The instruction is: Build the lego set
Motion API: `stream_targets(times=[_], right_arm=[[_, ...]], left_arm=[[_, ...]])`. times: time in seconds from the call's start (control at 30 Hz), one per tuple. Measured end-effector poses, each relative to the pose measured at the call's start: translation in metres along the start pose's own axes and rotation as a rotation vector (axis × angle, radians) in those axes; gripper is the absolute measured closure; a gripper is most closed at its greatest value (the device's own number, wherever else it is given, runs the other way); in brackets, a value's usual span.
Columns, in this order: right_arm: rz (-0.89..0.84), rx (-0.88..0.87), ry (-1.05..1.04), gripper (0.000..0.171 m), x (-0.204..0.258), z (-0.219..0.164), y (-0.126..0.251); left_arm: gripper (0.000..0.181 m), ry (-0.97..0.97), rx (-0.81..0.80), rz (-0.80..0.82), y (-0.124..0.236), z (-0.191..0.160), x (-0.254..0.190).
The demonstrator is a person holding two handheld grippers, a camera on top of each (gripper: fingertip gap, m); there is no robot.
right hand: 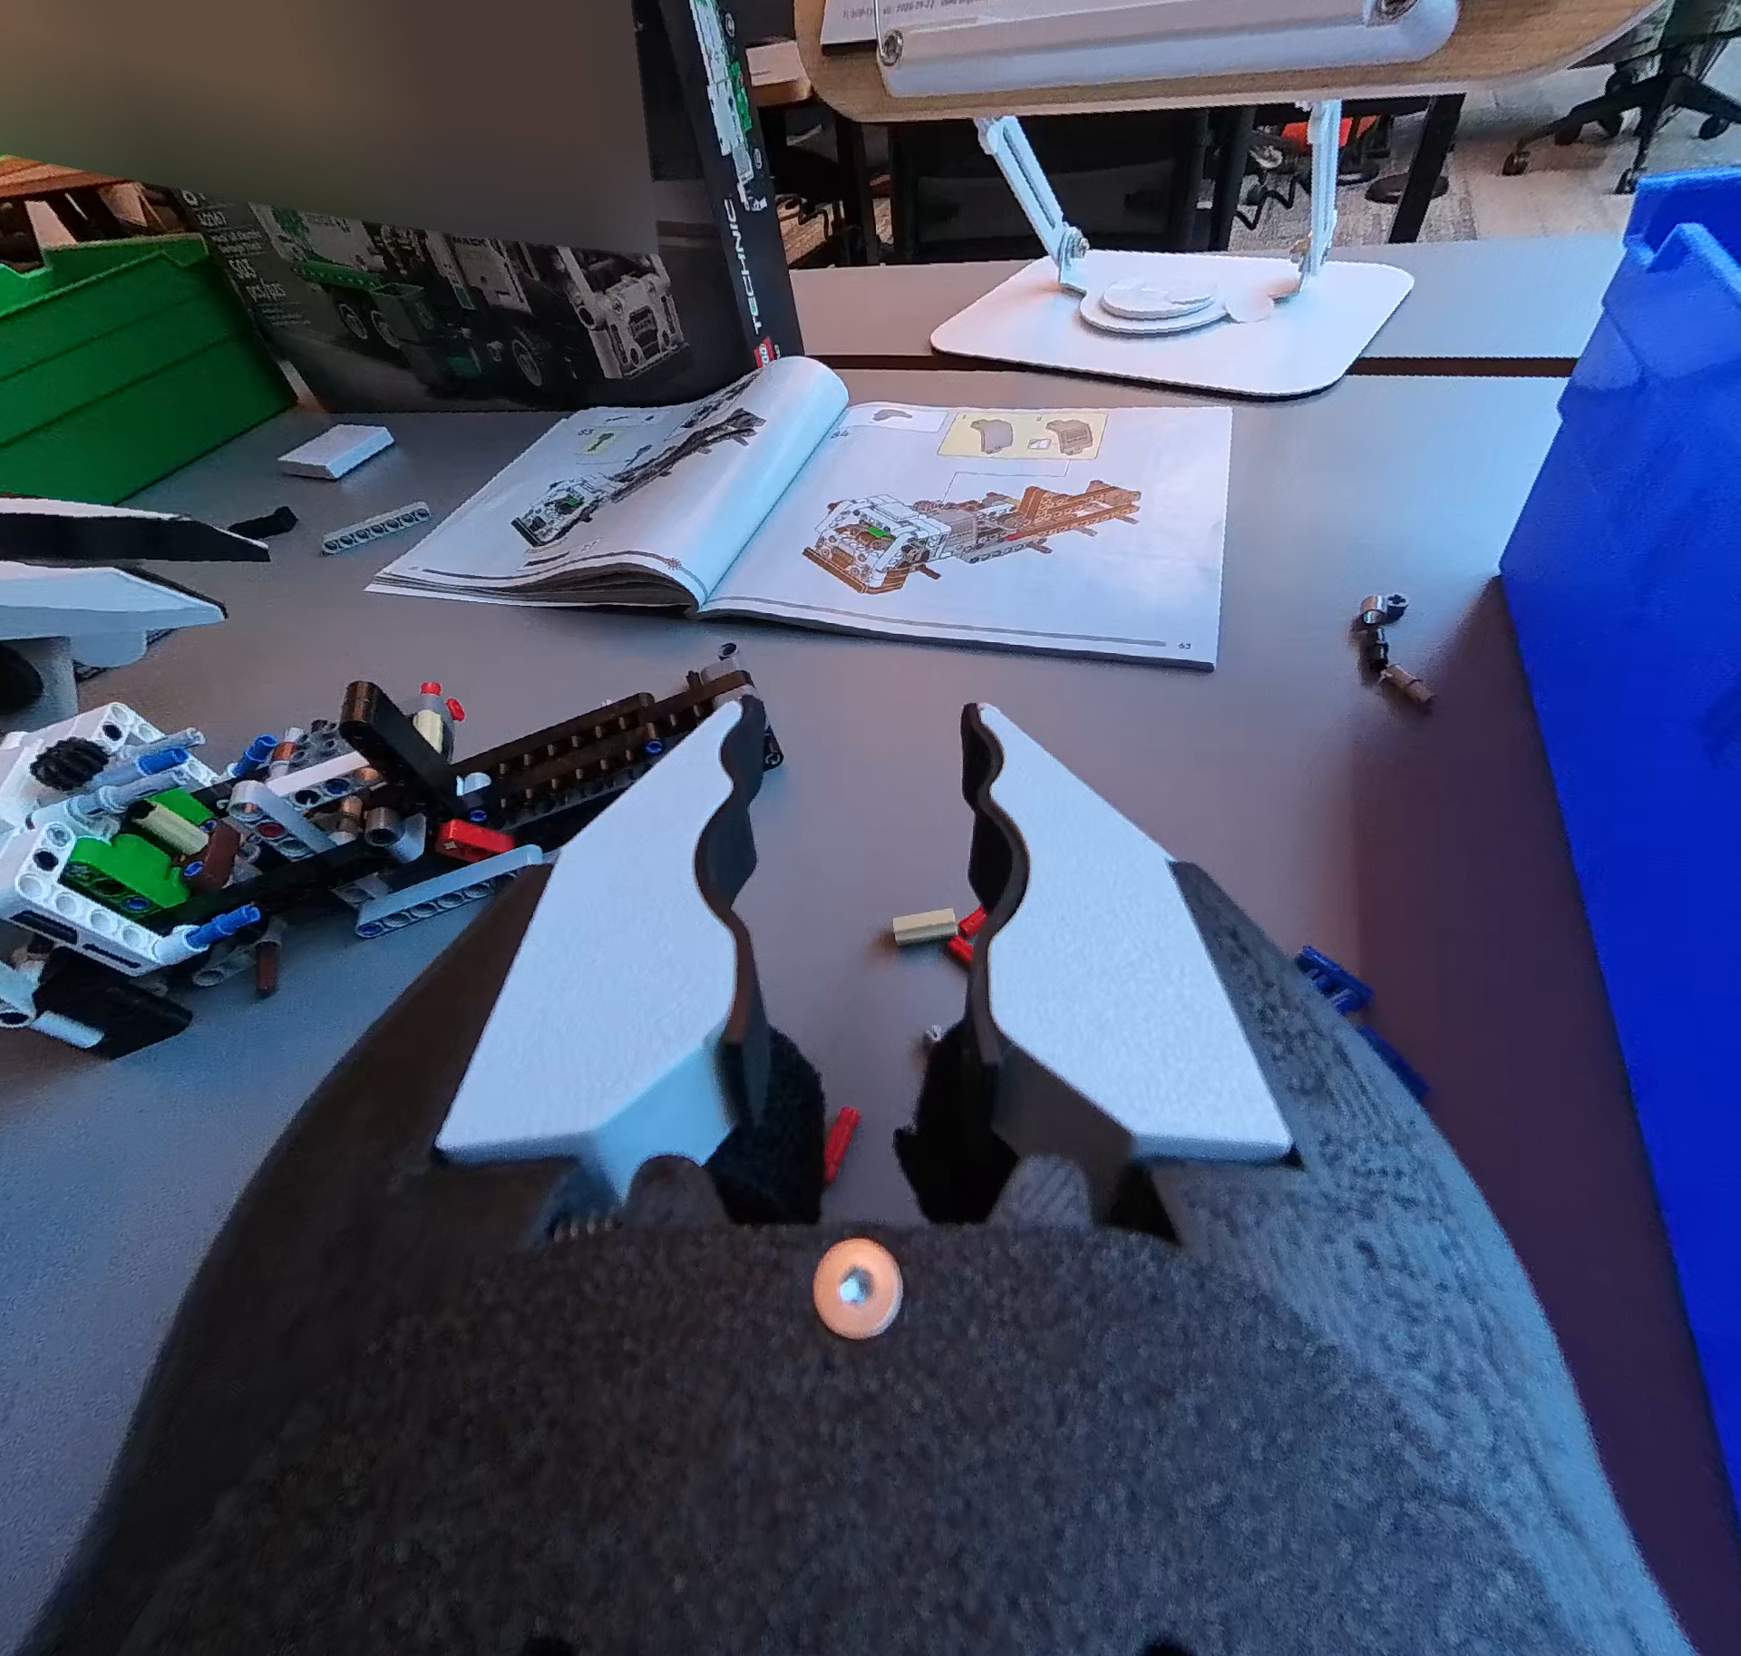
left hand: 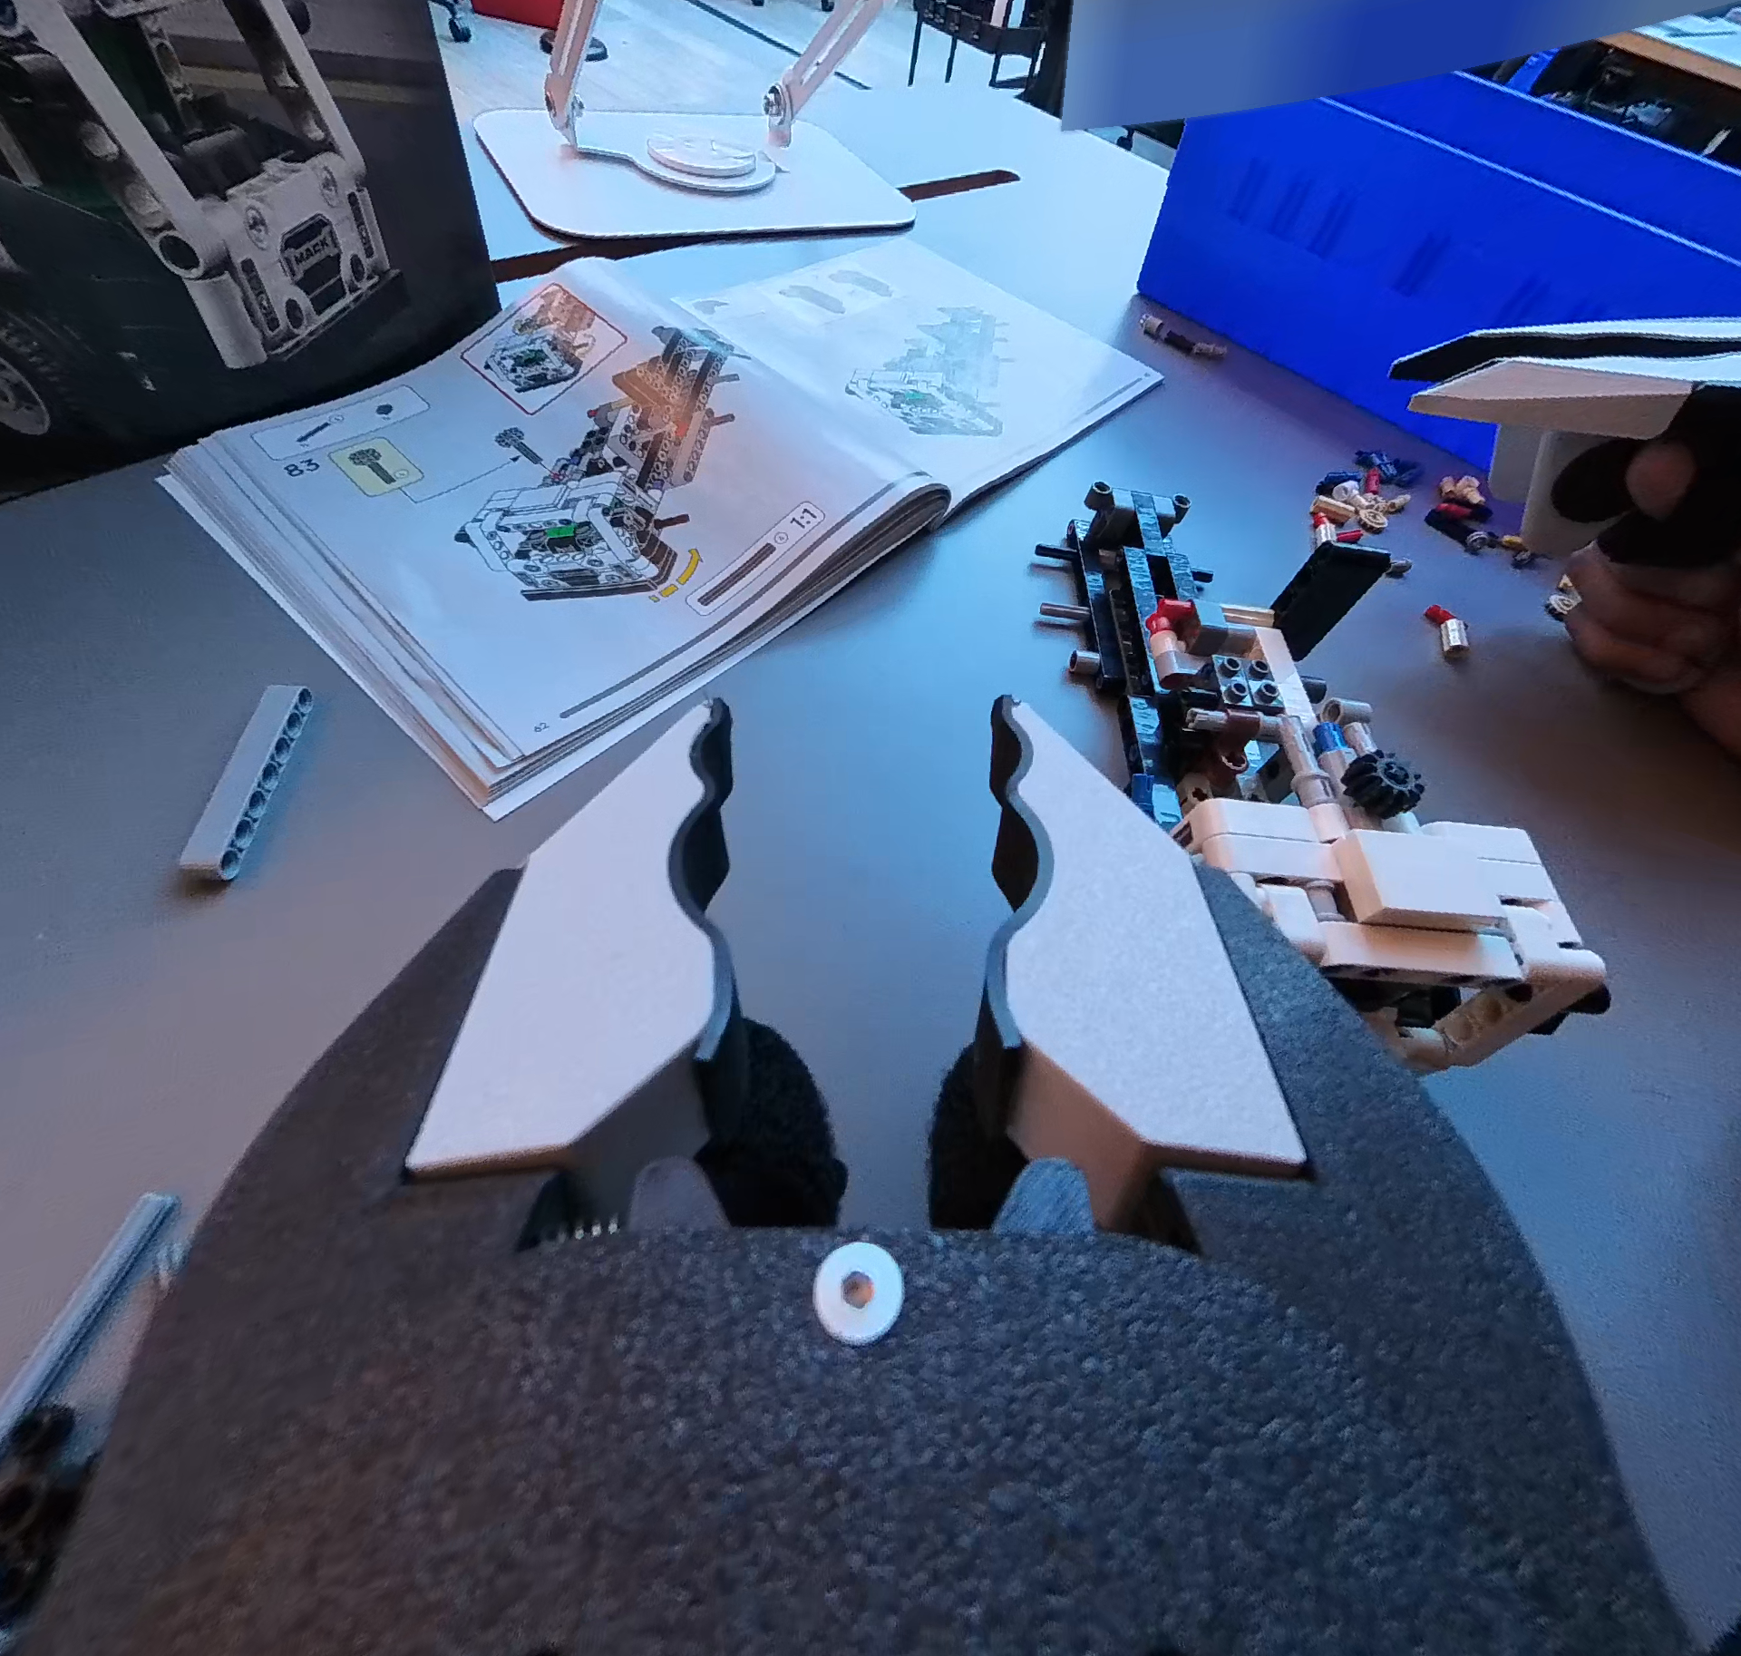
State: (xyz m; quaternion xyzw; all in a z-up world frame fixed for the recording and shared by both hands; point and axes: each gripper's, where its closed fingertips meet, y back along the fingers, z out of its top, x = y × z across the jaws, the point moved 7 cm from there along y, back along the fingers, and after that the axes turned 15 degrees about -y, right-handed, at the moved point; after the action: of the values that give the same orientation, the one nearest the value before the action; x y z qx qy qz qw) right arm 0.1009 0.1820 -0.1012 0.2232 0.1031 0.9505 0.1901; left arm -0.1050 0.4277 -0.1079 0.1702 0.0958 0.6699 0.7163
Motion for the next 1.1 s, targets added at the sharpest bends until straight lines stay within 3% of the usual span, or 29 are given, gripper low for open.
stream_targets(times=[0.5, 0.73, 0.9, 0.97, 1.1], right_arm=[[-0.012, 0.021, 0.009, 0.131, 0.000, -0.001, -0.002], [-0.020, 0.035, 0.044, 0.131, 0.003, -0.003, -0.004], [-0.022, 0.037, 0.059, 0.132, 0.004, -0.003, -0.005], [-0.019, 0.023, 0.065, 0.132, 0.006, -0.003, -0.003], [-0.005, 0.007, 0.057, 0.133, 0.007, -0.003, 0.002]], left_arm=[[0.128, -0.002, 0.005, 0.000, -0.001, 0.000, 0.000], [0.136, -0.036, -0.074, 0.074, 0.014, 0.011, 0.003], [0.141, -0.055, -0.126, 0.264, 0.081, 0.033, 0.018], [0.147, -0.124, -0.015, 0.436, 0.126, 0.030, 0.039], [0.149, -0.088, 0.358, 0.524, 0.207, -0.009, 0.068]])
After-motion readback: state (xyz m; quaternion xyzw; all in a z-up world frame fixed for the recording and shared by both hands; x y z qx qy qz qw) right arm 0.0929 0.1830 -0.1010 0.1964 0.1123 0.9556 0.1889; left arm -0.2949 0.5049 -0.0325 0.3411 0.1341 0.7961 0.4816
